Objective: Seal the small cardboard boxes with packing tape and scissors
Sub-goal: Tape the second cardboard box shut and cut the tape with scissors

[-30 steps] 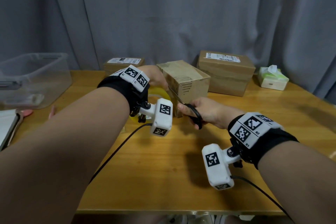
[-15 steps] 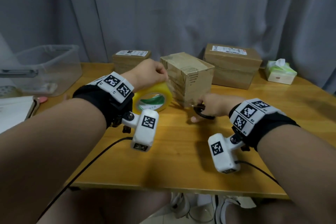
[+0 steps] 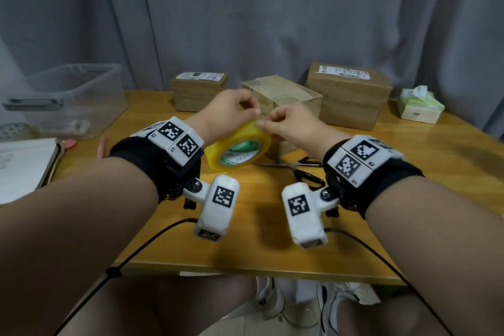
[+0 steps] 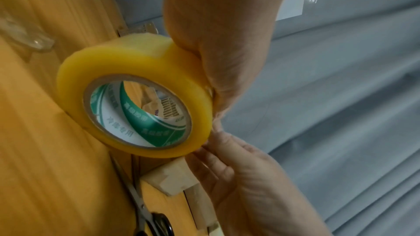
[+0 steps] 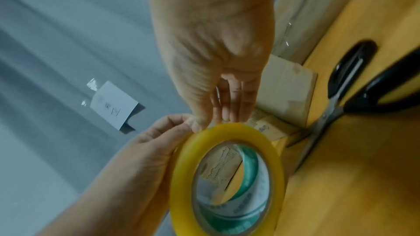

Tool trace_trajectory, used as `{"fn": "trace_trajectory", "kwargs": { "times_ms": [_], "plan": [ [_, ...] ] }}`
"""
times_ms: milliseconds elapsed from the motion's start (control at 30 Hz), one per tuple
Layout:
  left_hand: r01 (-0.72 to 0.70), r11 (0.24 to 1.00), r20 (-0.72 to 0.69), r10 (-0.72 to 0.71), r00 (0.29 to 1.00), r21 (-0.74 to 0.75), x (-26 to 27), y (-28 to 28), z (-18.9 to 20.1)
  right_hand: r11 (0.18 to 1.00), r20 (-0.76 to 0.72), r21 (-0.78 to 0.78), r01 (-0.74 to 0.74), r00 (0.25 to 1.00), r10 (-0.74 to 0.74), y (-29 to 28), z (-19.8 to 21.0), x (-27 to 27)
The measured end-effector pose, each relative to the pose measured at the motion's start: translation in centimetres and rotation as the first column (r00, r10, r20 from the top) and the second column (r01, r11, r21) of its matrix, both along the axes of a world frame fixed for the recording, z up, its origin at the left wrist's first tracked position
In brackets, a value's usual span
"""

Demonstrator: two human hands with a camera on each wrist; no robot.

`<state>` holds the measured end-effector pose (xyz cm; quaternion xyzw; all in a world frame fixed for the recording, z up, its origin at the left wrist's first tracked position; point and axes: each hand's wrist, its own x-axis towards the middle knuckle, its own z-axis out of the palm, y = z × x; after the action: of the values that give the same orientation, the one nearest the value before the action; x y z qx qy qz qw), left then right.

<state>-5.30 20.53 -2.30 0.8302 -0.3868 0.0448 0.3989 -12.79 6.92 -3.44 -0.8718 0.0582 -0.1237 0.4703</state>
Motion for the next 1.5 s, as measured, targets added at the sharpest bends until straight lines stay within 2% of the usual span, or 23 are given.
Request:
{"fn": "trace_trajectory", "kwargs": {
  "times_ms": [67,100,200,267,367,433,567,700,867,967,1067,1200,1233,1300,1367,1433,1500],
  "plan": [
    [0.019,1.000,-0.037,-0.019,0.999,0.008,-0.2,0.2,0.2,0.986,0.027,0.156,0.064,0.997,-0.069,0.5,-0.3,0.4],
    [0.019,0.999,-0.061,-0.017,0.998,0.031,-0.1,0.3,0.3,0.982,0.039,0.164,0.096,0.994,-0.104,0.5,-0.5,0.7],
    [0.017,0.993,-0.076,-0.008,0.997,0.119,-0.2,0.6,0.3,0.987,0.093,-0.019,0.161,0.983,-0.159,0.7,-0.1,1.3],
    [0.012,0.997,-0.110,-0.003,0.994,0.079,-0.2,0.9,0.0,0.979,0.160,-0.105,0.176,0.974,-0.158,1.0,0.7,1.0],
    [0.031,0.999,-0.079,-0.029,0.996,0.017,0.0,1.4,-0.4,0.981,0.239,-0.122,0.153,0.963,-0.121,1.0,1.3,0.5],
    [0.036,0.999,-0.076,-0.035,0.996,0.003,0.0,1.2,-0.5,0.983,0.237,-0.096,0.159,0.963,-0.132,0.4,1.0,0.4],
    [-0.019,0.997,-0.091,0.013,0.996,-0.069,-0.2,0.5,-0.9,0.991,0.233,0.056,0.121,0.964,-0.131,-0.5,0.8,0.3],
    [-0.056,0.997,-0.056,0.054,0.997,-0.046,-0.1,-0.2,-0.9,0.994,0.294,-0.063,0.084,0.954,-0.062,-0.2,0.6,0.0],
    [-0.049,0.998,0.068,0.051,0.996,-0.028,-0.3,-0.1,-1.3,0.995,0.226,-0.011,0.104,0.969,-0.099,-0.2,0.1,0.0],
    [-0.053,0.998,0.172,0.046,0.984,0.034,-0.3,0.4,-1.3,0.986,0.199,-0.130,0.104,0.977,-0.077,-0.5,0.1,0.3],
    [-0.084,0.993,0.254,0.060,0.965,0.085,0.2,1.0,-0.7,0.928,0.208,-0.343,0.144,0.975,-0.075,-0.8,0.1,1.1],
    [-0.269,0.962,0.338,0.239,0.910,0.045,3.1,2.8,0.2,0.808,0.375,-0.473,0.351,0.910,-0.176,-2.5,0.9,2.0],
    [-0.315,0.945,0.366,0.262,0.893,0.091,3.9,3.1,0.2,0.770,0.352,-0.536,0.345,0.921,-0.167,-3.0,1.1,2.6],
    [-0.391,0.889,0.418,0.269,0.868,0.239,5.2,3.3,-0.4,0.683,0.187,-0.685,0.252,0.968,-0.169,-3.7,1.0,3.9],
    [-0.433,0.820,0.441,0.253,0.861,0.374,6.3,3.0,-1.5,0.649,0.027,-0.743,0.165,0.976,-0.216,-3.6,0.5,5.1],
    [-0.430,0.792,0.423,0.242,0.873,0.434,7.2,2.7,-2.6,0.609,-0.007,-0.777,0.160,0.965,-0.262,-3.7,-0.3,6.0],
    [-0.404,0.776,0.384,0.226,0.895,0.485,7.7,2.4,-3.4,0.567,0.030,-0.800,0.195,0.957,-0.288,-3.7,-0.8,6.3]
  ]
}}
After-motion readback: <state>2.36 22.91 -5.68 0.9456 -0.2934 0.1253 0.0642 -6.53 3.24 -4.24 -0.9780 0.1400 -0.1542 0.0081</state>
